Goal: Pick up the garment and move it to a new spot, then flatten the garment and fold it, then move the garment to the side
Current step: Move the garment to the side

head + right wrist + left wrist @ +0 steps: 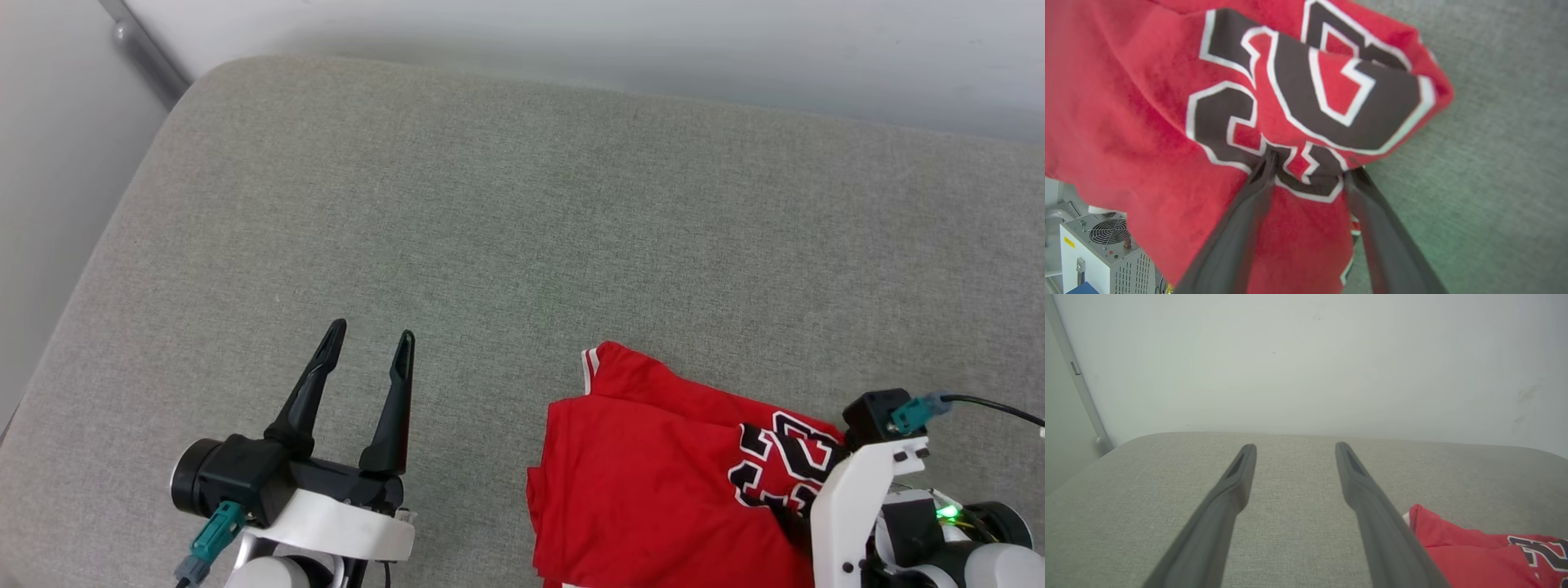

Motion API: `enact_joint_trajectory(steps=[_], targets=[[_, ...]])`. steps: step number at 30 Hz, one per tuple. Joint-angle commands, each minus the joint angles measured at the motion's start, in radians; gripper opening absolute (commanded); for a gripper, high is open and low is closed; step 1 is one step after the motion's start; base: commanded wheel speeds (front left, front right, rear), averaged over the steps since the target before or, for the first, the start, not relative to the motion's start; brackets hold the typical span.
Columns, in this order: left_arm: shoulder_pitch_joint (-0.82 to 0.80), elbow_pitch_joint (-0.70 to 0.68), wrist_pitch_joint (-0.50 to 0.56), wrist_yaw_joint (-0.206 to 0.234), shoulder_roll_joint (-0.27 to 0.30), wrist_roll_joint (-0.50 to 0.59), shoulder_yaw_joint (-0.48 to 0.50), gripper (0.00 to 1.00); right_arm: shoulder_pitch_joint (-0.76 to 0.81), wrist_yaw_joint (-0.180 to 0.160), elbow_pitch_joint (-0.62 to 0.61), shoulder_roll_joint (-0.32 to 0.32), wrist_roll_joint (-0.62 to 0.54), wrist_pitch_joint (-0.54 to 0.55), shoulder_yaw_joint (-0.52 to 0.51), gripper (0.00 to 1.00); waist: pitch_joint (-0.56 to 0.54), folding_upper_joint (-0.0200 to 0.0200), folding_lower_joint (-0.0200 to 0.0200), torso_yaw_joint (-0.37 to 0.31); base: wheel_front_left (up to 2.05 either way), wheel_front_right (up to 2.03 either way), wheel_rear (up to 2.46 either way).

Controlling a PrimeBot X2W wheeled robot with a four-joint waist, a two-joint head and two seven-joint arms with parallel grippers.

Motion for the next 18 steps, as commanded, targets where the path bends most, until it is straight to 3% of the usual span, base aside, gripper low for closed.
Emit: enact_joint_trajectory(steps=[1,7,12,18], targets=[[-0.010,0.001,-0.002,-0.002,-0.001,0.001,0.004,1.00,0.007,0.003,0.053,0.010,0.001,-0.003,0.033,0.00,-0.001,-0.0001,0.0001,-0.001,0.00,0.00,0.00],[-0.003,0.003,-0.002,-0.002,-0.006,0.004,0.005,1.00,-0.060,0.001,0.037,-0.066,-0.035,-0.077,0.073,0.00,-0.010,-0.0001,0.0001,-0.029,0.00,0.00,0.00],[-0.001,-0.002,-0.002,-0.002,-0.009,0.005,-0.020,1.00,-0.136,0.001,-0.009,-0.224,-0.090,-0.112,0.213,0.00,-0.007,-0.0001,0.0001,-0.106,0.00,0.00,0.00],[-0.032,-0.013,-0.002,-0.002,0.002,0.010,-0.055,1.00,-0.282,0.001,-0.070,-0.424,-0.084,-0.078,0.361,0.00,0.050,-0.0001,0.0001,-0.269,0.00,0.00,0.00]])
